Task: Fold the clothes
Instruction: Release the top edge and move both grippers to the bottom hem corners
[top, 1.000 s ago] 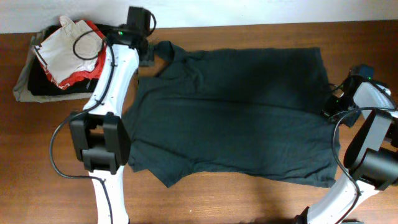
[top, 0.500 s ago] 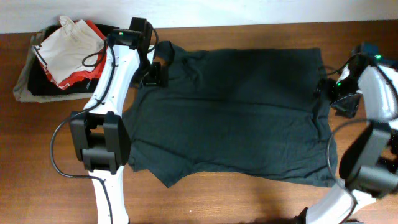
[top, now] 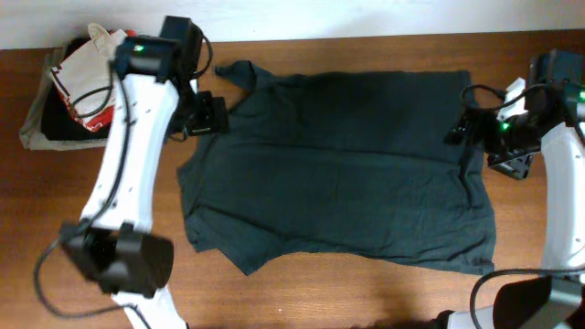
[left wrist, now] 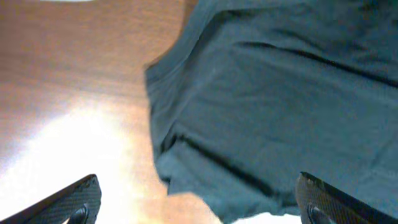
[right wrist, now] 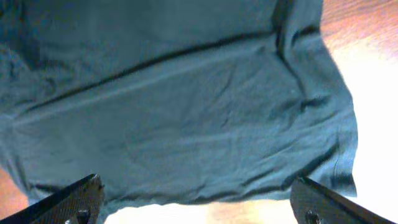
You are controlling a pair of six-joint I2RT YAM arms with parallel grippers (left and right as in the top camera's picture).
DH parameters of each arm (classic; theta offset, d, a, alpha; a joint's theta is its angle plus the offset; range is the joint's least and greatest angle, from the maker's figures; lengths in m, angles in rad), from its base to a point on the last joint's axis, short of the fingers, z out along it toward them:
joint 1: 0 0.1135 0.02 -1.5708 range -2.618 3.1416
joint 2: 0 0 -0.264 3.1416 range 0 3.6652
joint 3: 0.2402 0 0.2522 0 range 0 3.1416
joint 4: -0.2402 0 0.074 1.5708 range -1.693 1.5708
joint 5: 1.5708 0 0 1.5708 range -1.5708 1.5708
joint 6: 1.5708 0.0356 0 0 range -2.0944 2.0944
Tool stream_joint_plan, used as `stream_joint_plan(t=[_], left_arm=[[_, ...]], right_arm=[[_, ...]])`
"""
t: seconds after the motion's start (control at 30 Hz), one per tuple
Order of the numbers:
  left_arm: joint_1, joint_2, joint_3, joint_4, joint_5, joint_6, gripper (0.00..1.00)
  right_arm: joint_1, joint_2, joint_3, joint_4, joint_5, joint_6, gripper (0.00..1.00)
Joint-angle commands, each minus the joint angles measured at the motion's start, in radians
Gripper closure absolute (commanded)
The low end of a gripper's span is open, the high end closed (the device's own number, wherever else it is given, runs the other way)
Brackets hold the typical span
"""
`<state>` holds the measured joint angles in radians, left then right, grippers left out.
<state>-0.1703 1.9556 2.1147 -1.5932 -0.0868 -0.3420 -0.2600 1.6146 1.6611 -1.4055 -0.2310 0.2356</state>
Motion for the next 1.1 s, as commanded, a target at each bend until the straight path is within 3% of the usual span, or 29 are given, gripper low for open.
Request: stream_joint_plan(t=[0.0,0.17,0.33,0.5,0.53,0.67,0.87,1.07], left_arm=[[-0.031,-0.111,-0.003,-0.056,-0.120,-0.115,0.01],[-0.099,-0.269,-0.074,-0.095,-0.139,-0.152,0.01],[-0.158,-0.468,-0.383,-0.039,-0.124,-0.250,0.01],[-0.168,-0.628,-0.746,0.154,0.121,-0.257,0.01],[-0.168,-0.665,-0.884,0.241,0.212,-0.257,0.01],[-0.168,-0.665,-1.109,0.374,0.377,-0.266,0.01],[-0.168,-0.659,-1.331,0.494,0.370,-0.356,0.01],[-0.168,-0.656,-1.399,0.636,0.245,-0.457,0.01]], right_arm=[[0.027,-0.024,0.013,-0.031,-0.005,0.004,0.01],[0.046,-0.076,0.011,-0.073,0.003,0.005,0.01],[0.052,-0.196,-0.060,-0.072,0.006,0.005,0.01],[0.052,-0.257,-0.178,-0.039,0.002,0.005,0.01],[0.052,-0.260,-0.231,-0.013,0.002,0.008,0.01],[0.052,-0.260,-0.365,0.055,-0.004,0.008,0.01],[0.052,-0.259,-0.489,0.171,-0.029,0.008,0.01],[0.052,-0.258,-0.489,0.206,-0.031,0.008,0.01]])
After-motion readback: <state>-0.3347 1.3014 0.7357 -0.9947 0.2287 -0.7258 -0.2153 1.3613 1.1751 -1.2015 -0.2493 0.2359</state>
